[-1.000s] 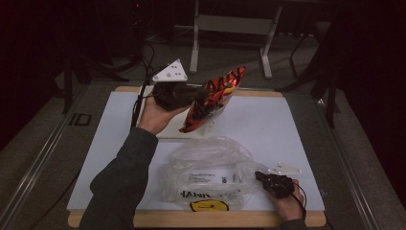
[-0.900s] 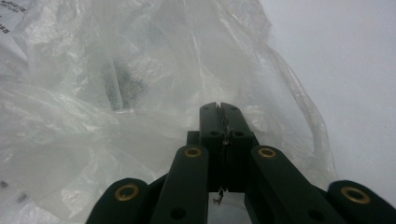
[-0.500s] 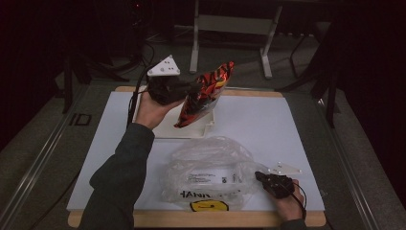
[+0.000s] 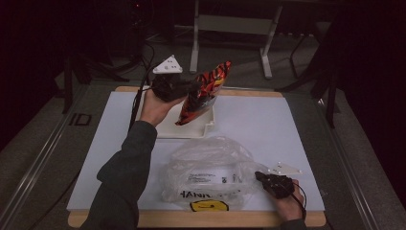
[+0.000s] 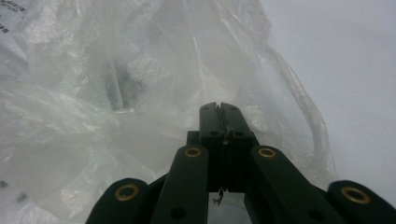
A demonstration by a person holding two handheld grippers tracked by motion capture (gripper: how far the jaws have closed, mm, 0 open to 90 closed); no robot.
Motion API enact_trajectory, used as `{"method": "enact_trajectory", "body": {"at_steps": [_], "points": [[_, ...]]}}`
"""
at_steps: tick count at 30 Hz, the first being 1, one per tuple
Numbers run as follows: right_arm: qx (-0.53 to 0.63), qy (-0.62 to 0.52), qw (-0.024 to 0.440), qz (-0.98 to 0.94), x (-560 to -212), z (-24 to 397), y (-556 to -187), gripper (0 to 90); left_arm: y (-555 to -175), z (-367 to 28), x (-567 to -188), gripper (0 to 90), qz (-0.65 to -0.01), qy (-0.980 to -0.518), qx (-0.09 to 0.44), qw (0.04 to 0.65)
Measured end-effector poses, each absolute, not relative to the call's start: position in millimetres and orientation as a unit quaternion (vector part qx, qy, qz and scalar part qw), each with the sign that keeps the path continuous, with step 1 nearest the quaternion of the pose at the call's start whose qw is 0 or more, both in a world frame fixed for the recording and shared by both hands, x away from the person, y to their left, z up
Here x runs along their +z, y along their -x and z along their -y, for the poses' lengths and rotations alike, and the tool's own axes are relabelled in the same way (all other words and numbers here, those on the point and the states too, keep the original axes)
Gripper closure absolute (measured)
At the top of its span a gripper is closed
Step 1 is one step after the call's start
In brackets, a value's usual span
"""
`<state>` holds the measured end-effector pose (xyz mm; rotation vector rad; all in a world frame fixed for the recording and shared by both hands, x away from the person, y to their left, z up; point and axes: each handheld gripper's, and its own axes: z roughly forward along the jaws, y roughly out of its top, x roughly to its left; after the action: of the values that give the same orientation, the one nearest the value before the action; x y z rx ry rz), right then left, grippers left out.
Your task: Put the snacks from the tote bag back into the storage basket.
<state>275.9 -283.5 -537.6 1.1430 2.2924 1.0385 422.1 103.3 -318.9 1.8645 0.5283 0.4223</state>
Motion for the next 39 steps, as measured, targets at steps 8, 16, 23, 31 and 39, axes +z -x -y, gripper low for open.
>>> {"method": "enact_trajectory", "body": {"at_steps": [8, 16, 23, 31, 39], "points": [[0.37, -0.408, 0.187, -0.814, -538, 283, -276, 88.3, -437, -100, -333, 89.6, -0.236, -0.789, 0.174, 0.54], [0.369, -0.408, 0.187, -0.814, -538, 284, -275, 88.3, -448, -96, -348, 89.6, -0.257, -0.784, 0.167, 0.54], [0.369, -0.409, 0.186, -0.814, -538, 284, -275, 88.3, -458, -97, -359, 89.6, -0.272, -0.783, 0.163, 0.536], [0.369, -0.409, 0.187, -0.813, -538, 284, -275, 88.3, -466, -94, -371, 89.5, -0.285, -0.781, 0.159, 0.533], [0.37, -0.409, 0.186, -0.813, -538, 284, -276, 88.3, -472, -95, -386, 89.4, -0.301, -0.778, 0.151, 0.53]]}}
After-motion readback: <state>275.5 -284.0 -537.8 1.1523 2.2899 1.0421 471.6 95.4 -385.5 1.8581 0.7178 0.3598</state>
